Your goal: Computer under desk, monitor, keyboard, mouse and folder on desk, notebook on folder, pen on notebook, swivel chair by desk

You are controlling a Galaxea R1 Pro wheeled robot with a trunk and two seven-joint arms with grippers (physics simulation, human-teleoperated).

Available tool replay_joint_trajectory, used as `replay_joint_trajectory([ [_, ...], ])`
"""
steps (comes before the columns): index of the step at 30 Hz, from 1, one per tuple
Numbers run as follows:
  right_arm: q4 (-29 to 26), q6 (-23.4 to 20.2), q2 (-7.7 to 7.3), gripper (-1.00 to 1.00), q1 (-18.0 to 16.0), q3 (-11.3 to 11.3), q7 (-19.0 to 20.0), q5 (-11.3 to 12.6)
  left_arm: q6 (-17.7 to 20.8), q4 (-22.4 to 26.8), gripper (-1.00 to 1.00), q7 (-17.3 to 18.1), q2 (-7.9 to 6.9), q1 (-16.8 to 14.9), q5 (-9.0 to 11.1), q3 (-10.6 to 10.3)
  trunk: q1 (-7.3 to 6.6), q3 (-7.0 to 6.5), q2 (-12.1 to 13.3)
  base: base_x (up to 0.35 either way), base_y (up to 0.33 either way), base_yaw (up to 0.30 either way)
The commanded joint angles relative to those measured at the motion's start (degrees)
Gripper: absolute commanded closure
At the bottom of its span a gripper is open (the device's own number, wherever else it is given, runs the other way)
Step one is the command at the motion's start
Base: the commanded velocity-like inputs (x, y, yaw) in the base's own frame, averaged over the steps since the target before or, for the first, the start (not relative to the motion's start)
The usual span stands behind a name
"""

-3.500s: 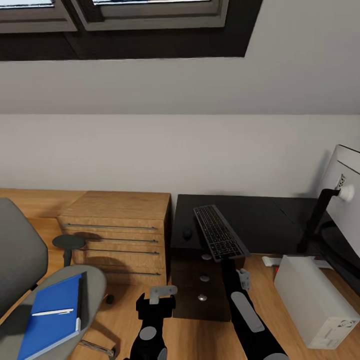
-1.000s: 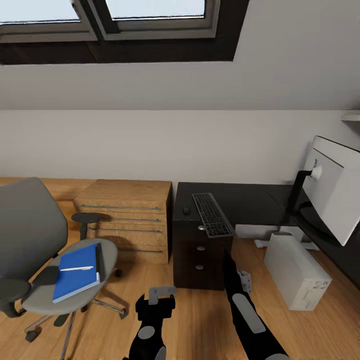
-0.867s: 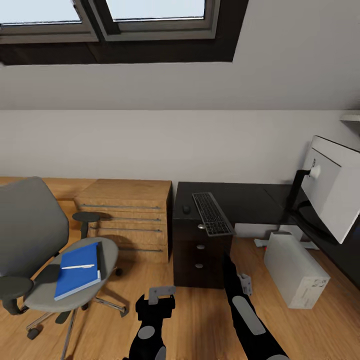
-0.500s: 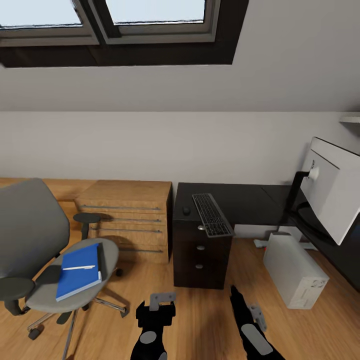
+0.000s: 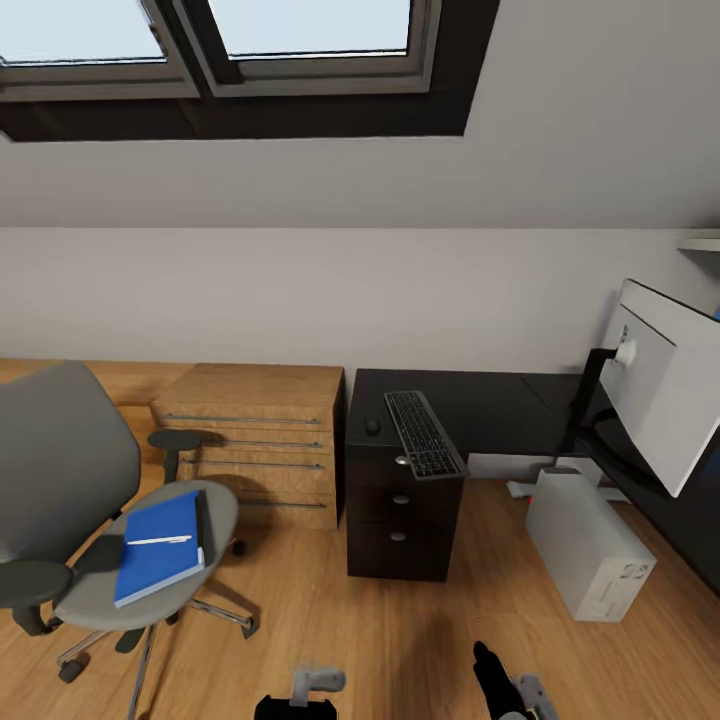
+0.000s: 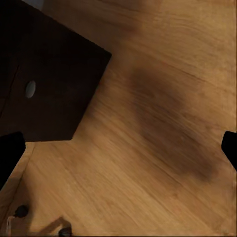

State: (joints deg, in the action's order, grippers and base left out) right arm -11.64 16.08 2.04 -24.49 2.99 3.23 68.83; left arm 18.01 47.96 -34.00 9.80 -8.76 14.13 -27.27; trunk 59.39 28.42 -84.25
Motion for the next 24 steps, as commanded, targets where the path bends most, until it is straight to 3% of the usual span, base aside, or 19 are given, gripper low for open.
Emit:
replay_joint_trajectory([
  [1, 0.42, 0.62, 0.33, -1.00, 0.28, 0.65, 0.19, 0.69, -0.11, -0.26, -1.00, -0.50, -0.03, 0.23, 0.07, -0.30, 0.00, 0.06, -0.03, 0.000, 0.000, 0.000],
  [7, 2.36, 2.55, 2.26, -1.00, 0.90, 2.40, 0.37, 0.77, -0.35, -2.19, -1.00, -0.50, -0.09, 0.35, -0.07, -0.38, 0.00, 0.06, -0.03, 0.000, 0.000, 0.000],
  [14, 4.62, 4.80, 0.86, -1.00, 0.86, 2.58, 0.97, 0.39, -2.35, -4.44, -1.00, -0.56, -0.87, 0.97, -0.04, -0.47, 0.00, 0.06, -0.03, 0.000, 0.000, 0.000],
  [24, 7.53, 8.01, 0.43, -1.00, 0.85, 2.63, 1.47, 0.25, -5.55, -7.64, -1.00, -0.54, -1.17, 1.20, -0.02, -0.51, 0.00, 0.06, -0.03, 0.000, 0.000, 0.000],
])
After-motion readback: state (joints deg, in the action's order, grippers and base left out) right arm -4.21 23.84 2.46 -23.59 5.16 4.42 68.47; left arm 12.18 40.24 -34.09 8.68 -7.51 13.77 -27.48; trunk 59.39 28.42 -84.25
